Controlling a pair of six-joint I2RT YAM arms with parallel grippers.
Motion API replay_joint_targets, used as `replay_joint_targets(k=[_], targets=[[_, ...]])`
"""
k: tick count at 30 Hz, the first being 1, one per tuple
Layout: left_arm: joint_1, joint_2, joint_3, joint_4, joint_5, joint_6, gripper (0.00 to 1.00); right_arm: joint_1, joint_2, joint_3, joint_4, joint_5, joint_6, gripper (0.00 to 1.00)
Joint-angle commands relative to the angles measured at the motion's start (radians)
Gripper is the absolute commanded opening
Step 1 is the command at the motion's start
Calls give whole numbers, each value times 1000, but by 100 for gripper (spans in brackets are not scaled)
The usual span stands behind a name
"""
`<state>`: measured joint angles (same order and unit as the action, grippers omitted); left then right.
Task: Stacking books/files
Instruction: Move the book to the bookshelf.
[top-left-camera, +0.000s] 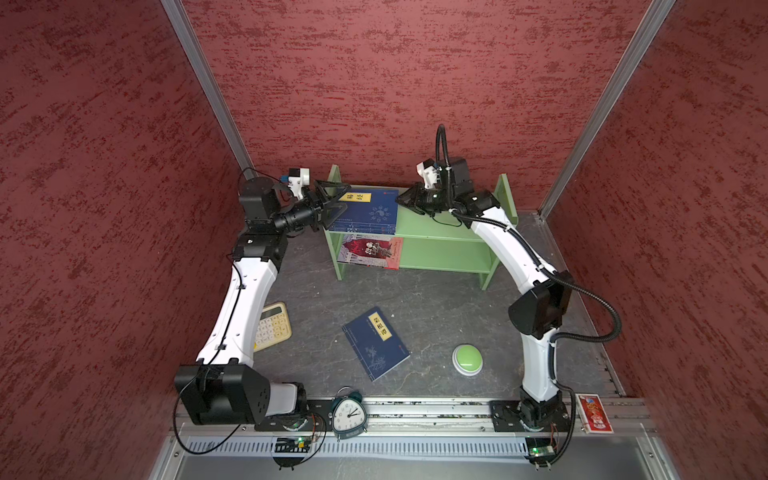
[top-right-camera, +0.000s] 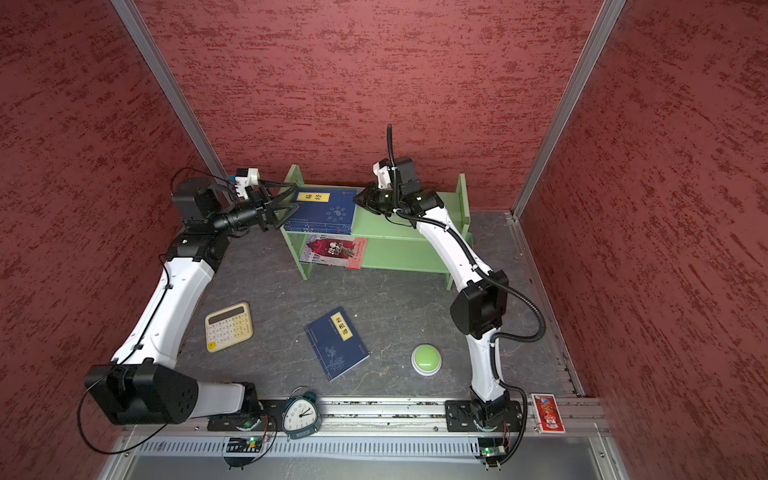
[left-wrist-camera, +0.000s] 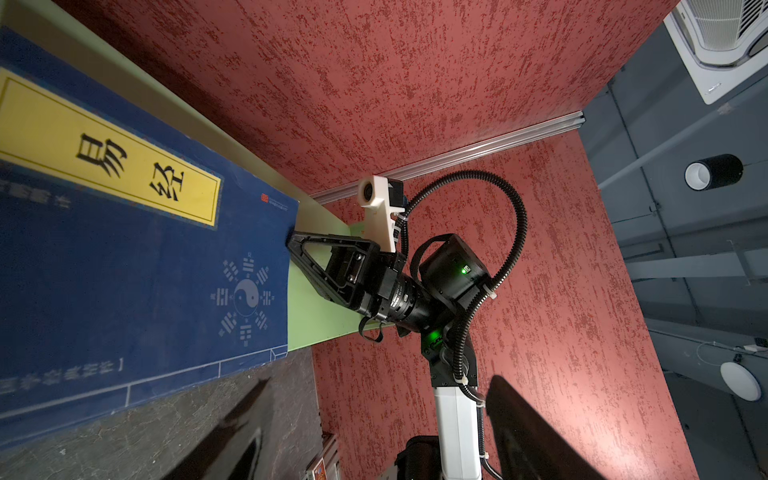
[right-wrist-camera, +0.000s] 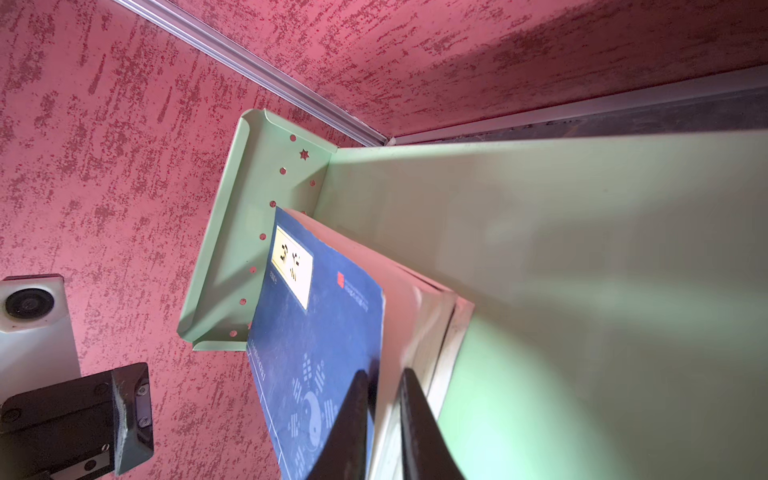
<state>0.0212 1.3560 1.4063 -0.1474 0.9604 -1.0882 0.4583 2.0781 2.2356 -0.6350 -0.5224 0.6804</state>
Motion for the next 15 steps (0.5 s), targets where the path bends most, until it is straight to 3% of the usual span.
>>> replay_joint_targets(k=[1, 15], targets=[[-2, 4, 6, 35, 3, -6, 81, 11, -17, 24, -5, -14, -8, 18], [-5, 3, 5, 37, 1, -6, 81, 12, 12, 74, -15, -26, -1, 24]])
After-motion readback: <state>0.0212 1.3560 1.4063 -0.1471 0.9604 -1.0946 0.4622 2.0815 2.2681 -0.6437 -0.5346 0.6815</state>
